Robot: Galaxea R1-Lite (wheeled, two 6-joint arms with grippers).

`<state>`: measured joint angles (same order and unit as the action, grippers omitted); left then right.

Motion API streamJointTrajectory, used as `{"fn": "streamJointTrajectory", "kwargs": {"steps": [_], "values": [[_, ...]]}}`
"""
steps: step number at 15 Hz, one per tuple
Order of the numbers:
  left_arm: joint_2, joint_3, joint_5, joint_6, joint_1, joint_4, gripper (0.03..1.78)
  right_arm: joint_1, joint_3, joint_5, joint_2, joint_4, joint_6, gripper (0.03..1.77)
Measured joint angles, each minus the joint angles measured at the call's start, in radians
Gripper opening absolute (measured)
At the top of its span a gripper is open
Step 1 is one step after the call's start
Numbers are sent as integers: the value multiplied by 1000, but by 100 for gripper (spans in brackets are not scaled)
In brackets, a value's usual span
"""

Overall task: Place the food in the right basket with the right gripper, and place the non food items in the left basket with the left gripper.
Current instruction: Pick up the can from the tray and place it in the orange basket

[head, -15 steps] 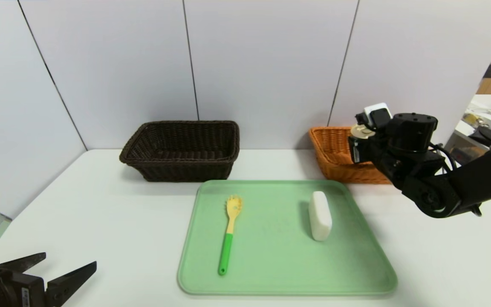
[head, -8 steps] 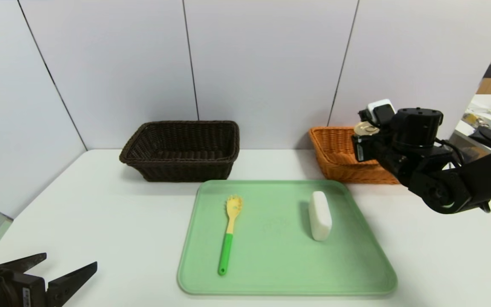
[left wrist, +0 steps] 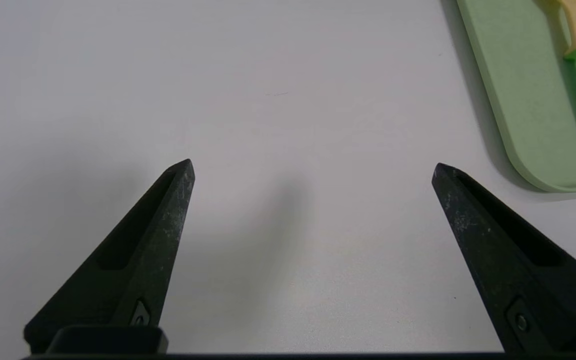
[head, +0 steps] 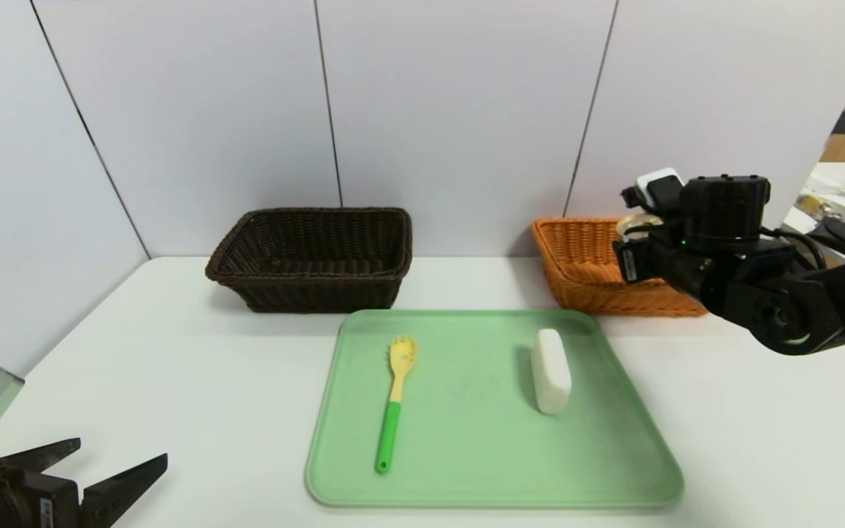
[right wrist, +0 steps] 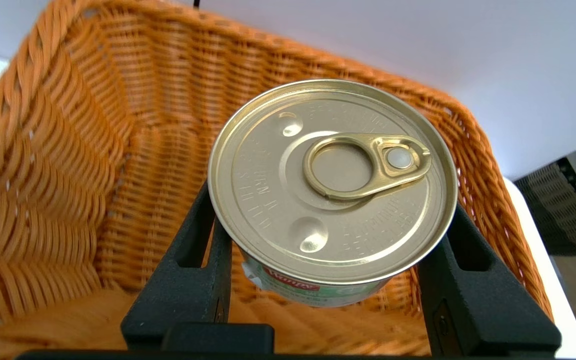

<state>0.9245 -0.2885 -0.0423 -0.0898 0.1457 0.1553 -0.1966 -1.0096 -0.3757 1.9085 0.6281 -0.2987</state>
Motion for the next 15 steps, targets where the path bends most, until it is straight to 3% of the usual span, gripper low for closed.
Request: {"fn": "streamJointTrajectory", "kwargs": {"steps": [3,9,15], "values": [[-1,0,-1,-1,0,0,169,0,-43,-33,-33,-118,4,99],[-6,7,-2,-3,0,0,169,-5,-118,-40,-65,-326,80,99],[-11,15,-2,-3,0,0,169,-10,-151,-57,-29,-366,108,99]]}}
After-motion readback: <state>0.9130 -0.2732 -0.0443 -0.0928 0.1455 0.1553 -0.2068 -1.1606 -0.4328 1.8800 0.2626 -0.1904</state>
